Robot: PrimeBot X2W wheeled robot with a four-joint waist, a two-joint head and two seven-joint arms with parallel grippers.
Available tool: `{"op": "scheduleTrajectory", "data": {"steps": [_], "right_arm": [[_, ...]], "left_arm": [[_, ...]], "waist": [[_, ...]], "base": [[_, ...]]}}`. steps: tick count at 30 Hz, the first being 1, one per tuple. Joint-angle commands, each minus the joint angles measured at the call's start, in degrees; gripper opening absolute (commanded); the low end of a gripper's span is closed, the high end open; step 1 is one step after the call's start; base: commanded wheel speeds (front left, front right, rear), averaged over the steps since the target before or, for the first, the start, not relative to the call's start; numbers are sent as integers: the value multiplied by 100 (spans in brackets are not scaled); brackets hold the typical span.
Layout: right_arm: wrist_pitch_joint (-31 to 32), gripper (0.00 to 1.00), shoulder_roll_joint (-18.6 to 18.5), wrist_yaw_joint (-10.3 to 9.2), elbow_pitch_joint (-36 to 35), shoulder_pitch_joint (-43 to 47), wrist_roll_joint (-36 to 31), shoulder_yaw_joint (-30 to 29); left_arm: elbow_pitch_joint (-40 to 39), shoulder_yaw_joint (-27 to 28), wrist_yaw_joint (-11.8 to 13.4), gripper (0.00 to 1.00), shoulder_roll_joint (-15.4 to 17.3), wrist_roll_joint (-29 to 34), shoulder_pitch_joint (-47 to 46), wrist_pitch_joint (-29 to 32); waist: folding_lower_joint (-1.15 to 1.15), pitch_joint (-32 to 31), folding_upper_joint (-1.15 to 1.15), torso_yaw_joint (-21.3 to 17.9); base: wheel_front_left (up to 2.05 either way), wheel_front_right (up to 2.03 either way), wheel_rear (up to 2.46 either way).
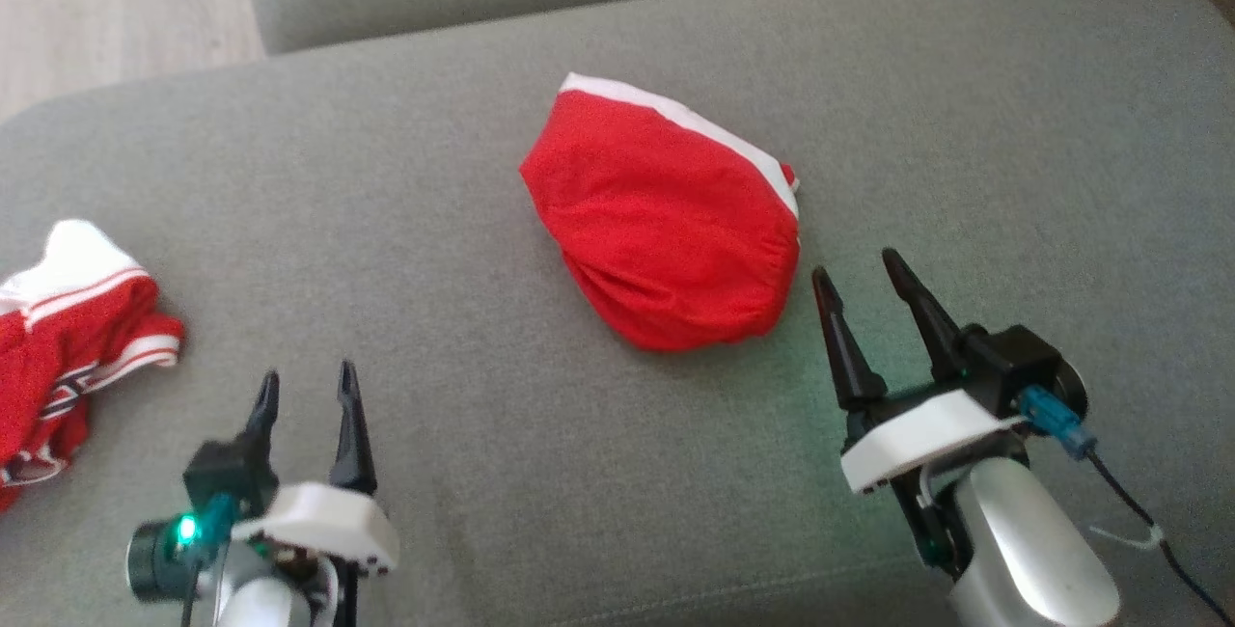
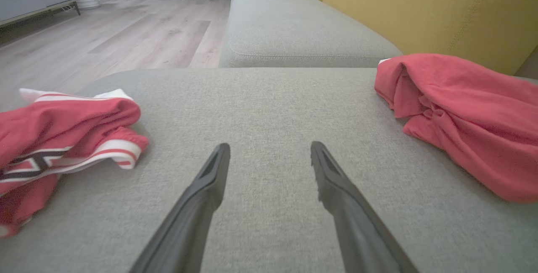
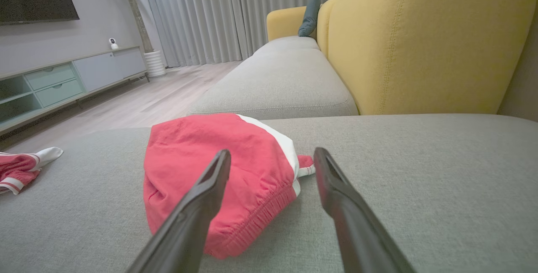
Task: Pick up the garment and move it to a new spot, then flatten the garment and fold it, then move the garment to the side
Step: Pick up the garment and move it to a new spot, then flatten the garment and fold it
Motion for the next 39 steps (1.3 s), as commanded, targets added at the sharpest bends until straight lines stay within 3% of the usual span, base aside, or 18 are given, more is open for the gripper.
{"op": "scheduleTrajectory", "data": {"steps": [1, 12, 20, 37, 38, 39], "right_arm": [[-62, 100, 59, 42, -121, -24, -30, 29], [-62, 100, 59, 42, -19, 84, -57, -179], [-62, 100, 59, 42, 306, -451, 67, -543], [-62, 100, 59, 42, 2098, -1489, -61, -1111], [-62, 85, 59, 42, 2142, -1505, -58, -1116], [-62, 50, 59, 42, 2173, -1515, -46, -1109]], "left_arm": [[-307, 186, 22, 100, 42, -2, 18, -35], [-538, -124, 140, 100, 39, -148, 241, -35], [-504, -479, 101, 100, 38, -153, -99, -35], [-482, -831, 91, 100, 38, -222, -541, -35], [-480, -841, 93, 100, 38, -227, -553, -35], [-479, -847, 95, 100, 38, -233, -563, -35]], "waist": [[0, -213, 0, 124], [0, -117, 0, 230], [0, 347, 0, 587], [0, 949, 0, 1141], [0, 963, 0, 1148], [0, 976, 0, 1154]], "base": [[0, 0, 0], [0, 0, 0], [0, 0, 0], [0, 0, 0], [0, 0, 0], [0, 0, 0]]}}
